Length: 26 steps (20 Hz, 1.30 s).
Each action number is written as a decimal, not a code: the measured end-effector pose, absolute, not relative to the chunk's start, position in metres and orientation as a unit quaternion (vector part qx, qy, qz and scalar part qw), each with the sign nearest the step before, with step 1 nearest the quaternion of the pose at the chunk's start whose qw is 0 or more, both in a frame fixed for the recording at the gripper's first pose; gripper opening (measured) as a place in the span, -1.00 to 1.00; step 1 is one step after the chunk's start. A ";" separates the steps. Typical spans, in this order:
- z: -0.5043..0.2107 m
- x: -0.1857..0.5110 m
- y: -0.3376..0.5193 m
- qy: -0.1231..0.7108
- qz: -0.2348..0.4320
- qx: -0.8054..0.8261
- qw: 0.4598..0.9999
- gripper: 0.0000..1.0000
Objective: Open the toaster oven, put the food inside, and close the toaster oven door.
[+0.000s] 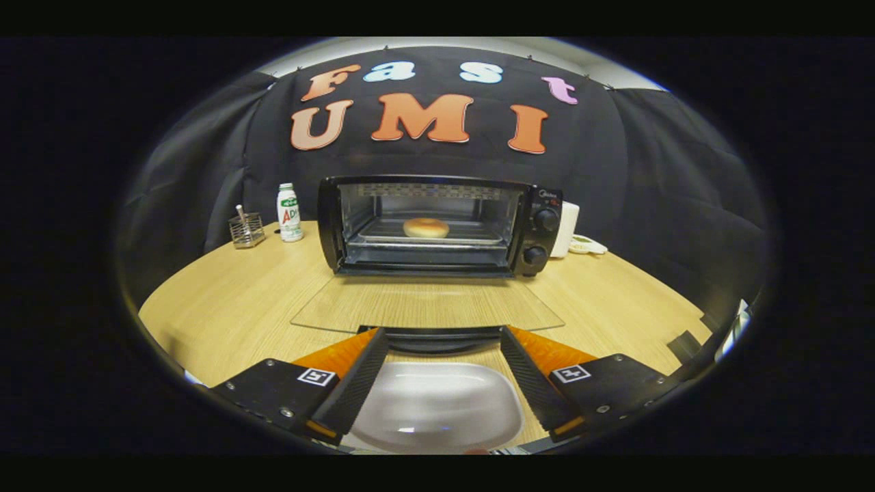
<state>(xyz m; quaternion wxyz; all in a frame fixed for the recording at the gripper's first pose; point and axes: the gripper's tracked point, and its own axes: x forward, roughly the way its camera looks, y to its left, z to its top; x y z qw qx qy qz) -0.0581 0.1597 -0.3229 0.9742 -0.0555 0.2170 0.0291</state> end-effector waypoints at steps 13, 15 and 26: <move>-0.349 -0.046 0.171 0.240 0.036 -0.049 0.969 0.98; -0.349 -0.045 0.171 0.241 0.038 -0.044 0.969 0.98; -0.346 -0.042 0.174 0.248 0.039 -0.040 0.967 0.98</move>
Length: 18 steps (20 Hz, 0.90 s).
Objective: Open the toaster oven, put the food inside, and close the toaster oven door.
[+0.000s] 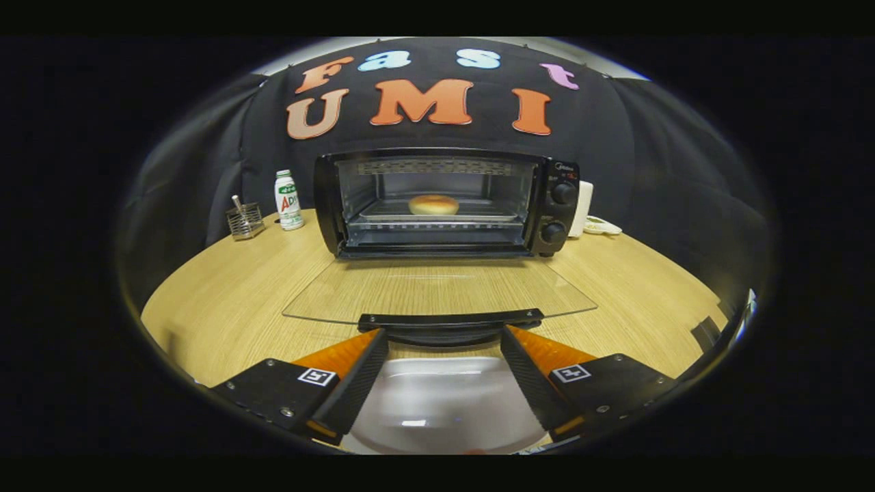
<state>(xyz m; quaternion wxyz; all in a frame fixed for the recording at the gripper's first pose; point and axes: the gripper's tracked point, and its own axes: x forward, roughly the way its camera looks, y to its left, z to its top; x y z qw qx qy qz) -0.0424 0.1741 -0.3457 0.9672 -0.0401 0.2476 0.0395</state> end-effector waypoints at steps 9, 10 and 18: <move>-0.316 -0.036 0.180 0.218 0.052 -0.014 0.975 0.98; -0.309 -0.034 0.180 0.211 0.053 -0.013 0.976 0.98; -0.239 0.008 0.182 0.151 0.049 -0.036 0.987 1.00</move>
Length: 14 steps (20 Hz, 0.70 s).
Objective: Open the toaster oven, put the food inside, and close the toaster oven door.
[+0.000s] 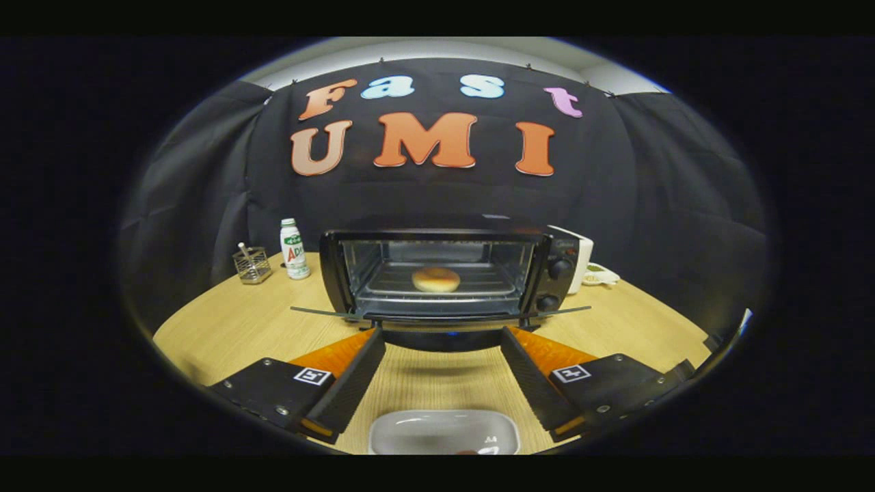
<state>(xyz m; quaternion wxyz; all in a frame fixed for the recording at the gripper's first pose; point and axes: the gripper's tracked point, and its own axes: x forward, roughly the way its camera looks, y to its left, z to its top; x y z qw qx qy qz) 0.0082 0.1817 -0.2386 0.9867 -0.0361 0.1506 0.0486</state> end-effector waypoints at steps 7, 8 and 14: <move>-0.214 0.043 0.203 0.135 0.058 -0.039 0.988 1.00; -0.216 0.044 0.208 0.137 0.063 -0.038 0.988 1.00; -0.215 0.054 0.209 0.145 0.063 -0.027 0.987 1.00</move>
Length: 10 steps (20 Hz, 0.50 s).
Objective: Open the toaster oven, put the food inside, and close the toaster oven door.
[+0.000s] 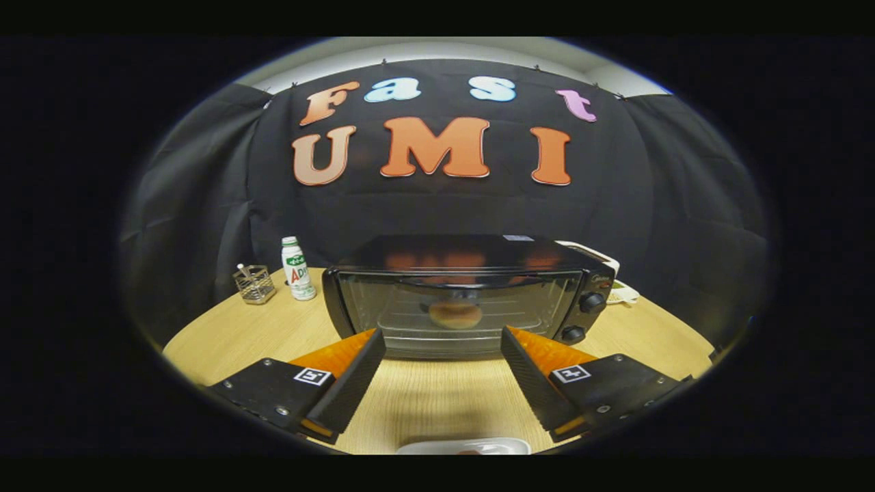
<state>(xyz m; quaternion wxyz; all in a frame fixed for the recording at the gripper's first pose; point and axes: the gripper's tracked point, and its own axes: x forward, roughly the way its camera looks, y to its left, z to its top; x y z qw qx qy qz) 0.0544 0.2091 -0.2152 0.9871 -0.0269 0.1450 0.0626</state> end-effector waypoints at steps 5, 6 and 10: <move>-0.192 0.065 0.206 0.136 0.059 -0.020 0.989 1.00; -0.186 0.065 0.206 0.132 0.059 -0.020 0.989 1.00; -0.153 0.057 0.204 0.112 0.063 -0.026 0.991 1.00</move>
